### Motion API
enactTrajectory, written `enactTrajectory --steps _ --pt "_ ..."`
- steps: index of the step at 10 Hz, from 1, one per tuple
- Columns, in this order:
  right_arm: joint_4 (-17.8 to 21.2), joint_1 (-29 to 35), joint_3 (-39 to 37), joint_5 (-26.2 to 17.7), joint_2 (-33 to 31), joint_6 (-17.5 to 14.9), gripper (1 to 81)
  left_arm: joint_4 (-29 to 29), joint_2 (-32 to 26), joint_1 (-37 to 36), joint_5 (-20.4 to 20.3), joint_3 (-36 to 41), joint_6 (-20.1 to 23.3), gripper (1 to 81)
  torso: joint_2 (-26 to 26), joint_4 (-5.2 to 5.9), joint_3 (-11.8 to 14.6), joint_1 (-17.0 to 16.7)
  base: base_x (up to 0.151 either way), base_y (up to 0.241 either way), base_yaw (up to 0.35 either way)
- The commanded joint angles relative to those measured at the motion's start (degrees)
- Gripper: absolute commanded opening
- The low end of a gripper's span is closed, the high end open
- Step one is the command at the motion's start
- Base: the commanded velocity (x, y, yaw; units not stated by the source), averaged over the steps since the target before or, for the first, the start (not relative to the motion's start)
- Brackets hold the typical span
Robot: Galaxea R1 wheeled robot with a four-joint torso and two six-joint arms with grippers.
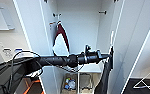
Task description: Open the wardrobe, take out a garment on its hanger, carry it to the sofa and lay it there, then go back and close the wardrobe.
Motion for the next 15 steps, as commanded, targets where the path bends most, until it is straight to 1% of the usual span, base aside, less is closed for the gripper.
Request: enactTrajectory --steps 1,15 --pt "0.2 1.9 0.4 -2.6 0.6 -0.2 81.1 0.7 0.5 -10.7 -3.5 0.6 0.7 1.0 0.0 0.00 0.0 0.0 0.000 0.000 -0.218" --pt "0.1 1.8 0.4 -2.6 0.6 -0.2 81.1 1.0 0.6 -10.7 -3.1 0.6 0.7 1.0 0.0 0.00 0.0 0.0 0.000 0.000 -0.253"
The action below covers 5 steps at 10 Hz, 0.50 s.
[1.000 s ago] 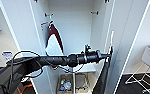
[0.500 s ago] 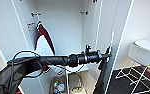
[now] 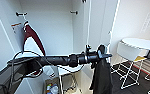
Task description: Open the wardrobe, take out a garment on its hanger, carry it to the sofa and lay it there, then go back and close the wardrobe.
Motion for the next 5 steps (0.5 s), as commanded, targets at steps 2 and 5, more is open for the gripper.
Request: enactTrajectory --steps 2,5 --pt "0.0 1.8 0.4 -2.6 0.6 -0.2 81.1 1.0 0.3 -10.6 -3.2 0.9 0.8 1.0 0.0 0.00 0.0 0.0 0.000 0.000 -0.261" --pt "0.0 1.8 0.4 -2.6 0.6 -0.2 81.1 1.1 0.4 -10.6 -2.9 0.9 0.8 1.0 0.0 0.00 0.0 0.0 0.000 0.000 -0.261"
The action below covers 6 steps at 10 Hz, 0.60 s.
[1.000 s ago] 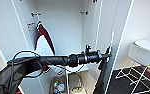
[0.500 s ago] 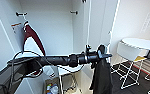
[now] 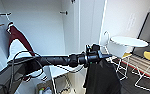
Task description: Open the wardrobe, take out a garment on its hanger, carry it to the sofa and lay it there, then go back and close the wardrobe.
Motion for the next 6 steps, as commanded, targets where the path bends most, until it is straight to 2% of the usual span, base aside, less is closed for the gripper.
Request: enactTrajectory --steps 1,6 --pt "0.0 1.8 0.4 -2.6 0.6 -0.2 81.1 1.1 0.3 -10.6 -2.9 1.0 0.8 1.0 0.0 0.00 0.0 0.0 0.000 0.000 -0.261" --pt "0.0 1.8 0.5 -2.6 0.6 -0.2 81.1 1.3 0.3 -10.7 -2.7 1.1 0.8 1.0 0.0 0.00 0.0 0.0 0.000 0.000 -0.261"
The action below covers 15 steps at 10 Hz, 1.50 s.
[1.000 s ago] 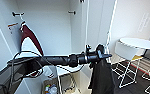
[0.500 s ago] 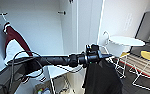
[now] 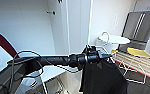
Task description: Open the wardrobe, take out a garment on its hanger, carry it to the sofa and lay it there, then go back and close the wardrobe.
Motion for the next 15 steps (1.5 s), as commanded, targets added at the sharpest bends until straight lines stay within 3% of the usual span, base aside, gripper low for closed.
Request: enactTrajectory --steps 1,15 --pt "0.0 1.8 0.4 -2.6 0.6 -0.2 81.1 1.3 0.3 -10.7 -2.7 1.1 0.7 1.0 0.0 0.00 0.0 0.0 0.000 0.000 -0.261" --pt "0.0 1.8 0.5 -2.6 0.6 -0.2 81.1 1.8 1.1 -11.0 -2.5 1.3 0.7 1.0 0.0 0.00 0.0 0.0 0.000 0.000 -0.226"
